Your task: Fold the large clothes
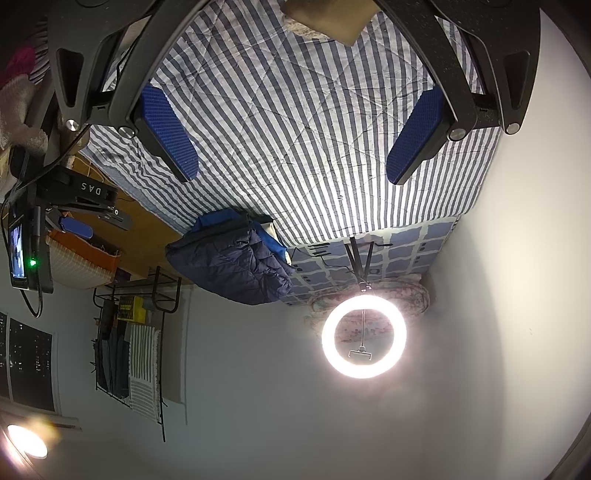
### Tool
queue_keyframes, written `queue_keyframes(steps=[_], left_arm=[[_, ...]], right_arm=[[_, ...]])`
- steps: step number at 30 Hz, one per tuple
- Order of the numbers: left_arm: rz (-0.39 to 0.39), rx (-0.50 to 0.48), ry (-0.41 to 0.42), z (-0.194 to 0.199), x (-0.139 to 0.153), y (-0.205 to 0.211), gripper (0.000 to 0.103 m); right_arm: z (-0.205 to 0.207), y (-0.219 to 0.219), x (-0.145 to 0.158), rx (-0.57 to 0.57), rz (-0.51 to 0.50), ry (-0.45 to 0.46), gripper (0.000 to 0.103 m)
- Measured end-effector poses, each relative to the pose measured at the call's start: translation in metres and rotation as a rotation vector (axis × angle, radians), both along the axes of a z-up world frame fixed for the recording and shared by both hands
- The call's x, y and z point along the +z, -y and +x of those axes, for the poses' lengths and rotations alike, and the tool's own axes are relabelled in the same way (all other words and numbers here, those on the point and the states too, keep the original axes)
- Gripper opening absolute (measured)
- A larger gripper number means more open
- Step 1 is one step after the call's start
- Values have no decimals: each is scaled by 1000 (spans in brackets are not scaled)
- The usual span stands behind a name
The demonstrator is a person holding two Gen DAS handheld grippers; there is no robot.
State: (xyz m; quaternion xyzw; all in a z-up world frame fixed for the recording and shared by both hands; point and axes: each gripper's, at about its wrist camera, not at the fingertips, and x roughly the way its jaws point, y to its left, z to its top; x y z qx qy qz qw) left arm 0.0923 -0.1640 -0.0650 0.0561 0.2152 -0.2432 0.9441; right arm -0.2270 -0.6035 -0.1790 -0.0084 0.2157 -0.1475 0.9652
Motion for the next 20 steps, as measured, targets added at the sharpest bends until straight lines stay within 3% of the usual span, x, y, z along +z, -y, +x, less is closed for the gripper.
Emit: queue_keyframes(steps=[20], left_arm=[[7, 25, 31, -3, -3, -1, 103]], right_arm=[[2, 0, -3, -1, 2, -2, 82]])
